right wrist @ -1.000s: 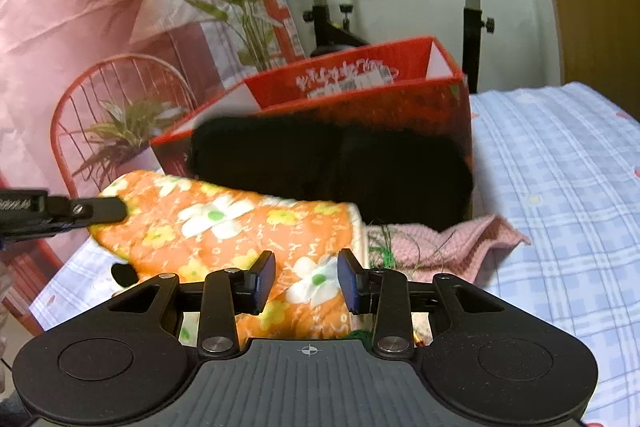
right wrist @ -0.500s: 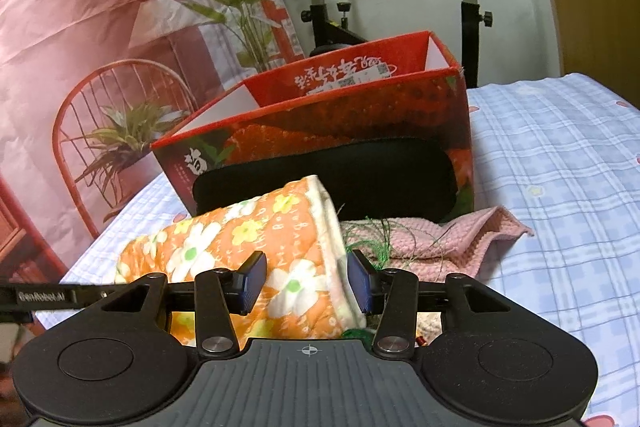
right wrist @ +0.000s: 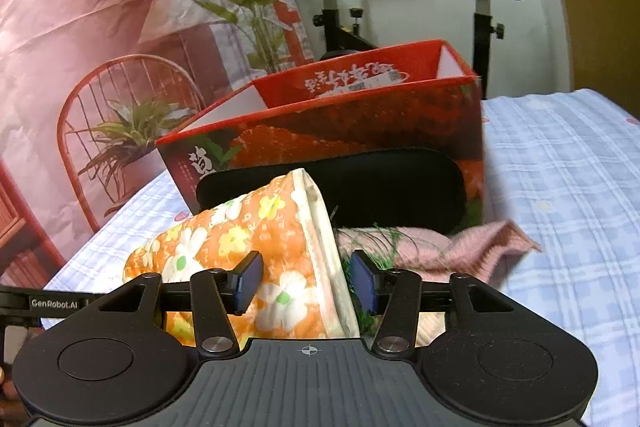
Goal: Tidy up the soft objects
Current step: 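Lift the orange floral bundle with the left tool toward the red box, then carry the orange bundle over the red box and open the left tool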
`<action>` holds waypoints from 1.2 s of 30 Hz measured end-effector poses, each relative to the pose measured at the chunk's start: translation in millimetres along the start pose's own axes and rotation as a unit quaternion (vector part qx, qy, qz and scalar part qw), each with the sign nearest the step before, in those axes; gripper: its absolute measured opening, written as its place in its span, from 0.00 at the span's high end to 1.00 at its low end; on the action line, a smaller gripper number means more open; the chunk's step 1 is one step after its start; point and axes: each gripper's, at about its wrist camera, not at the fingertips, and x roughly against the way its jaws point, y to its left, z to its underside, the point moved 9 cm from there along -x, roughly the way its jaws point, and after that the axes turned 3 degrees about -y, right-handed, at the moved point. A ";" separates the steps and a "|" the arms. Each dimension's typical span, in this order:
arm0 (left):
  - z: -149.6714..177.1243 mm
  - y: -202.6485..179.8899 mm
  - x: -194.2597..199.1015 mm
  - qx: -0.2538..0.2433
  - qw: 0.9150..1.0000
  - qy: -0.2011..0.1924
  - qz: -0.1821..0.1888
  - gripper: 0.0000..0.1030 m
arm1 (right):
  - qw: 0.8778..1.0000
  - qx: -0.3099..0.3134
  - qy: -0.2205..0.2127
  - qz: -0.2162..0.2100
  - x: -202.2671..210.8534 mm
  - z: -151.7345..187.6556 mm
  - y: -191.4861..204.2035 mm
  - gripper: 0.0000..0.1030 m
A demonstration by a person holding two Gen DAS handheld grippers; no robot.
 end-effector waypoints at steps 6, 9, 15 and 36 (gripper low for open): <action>0.6 0.2 0.1 0.003 1.000 0.001 0.001 0.76 | 1.000 0.005 -0.009 -0.017 -10.6 -11.4 6.7 0.54; 0.7 0.1 0.4 0.003 1.000 0.001 0.001 0.76 | 0.999 0.027 -0.012 -0.017 -3.1 -11.0 14.7 0.54; 1.1 0.1 0.6 0.003 1.000 0.002 0.001 0.76 | 0.997 0.064 -0.028 -0.033 22.0 -14.8 37.0 0.55; -37.2 -25.9 38.9 -0.065 0.995 -0.075 0.002 0.85 | 0.994 0.108 0.002 -0.031 20.0 -15.3 49.1 0.82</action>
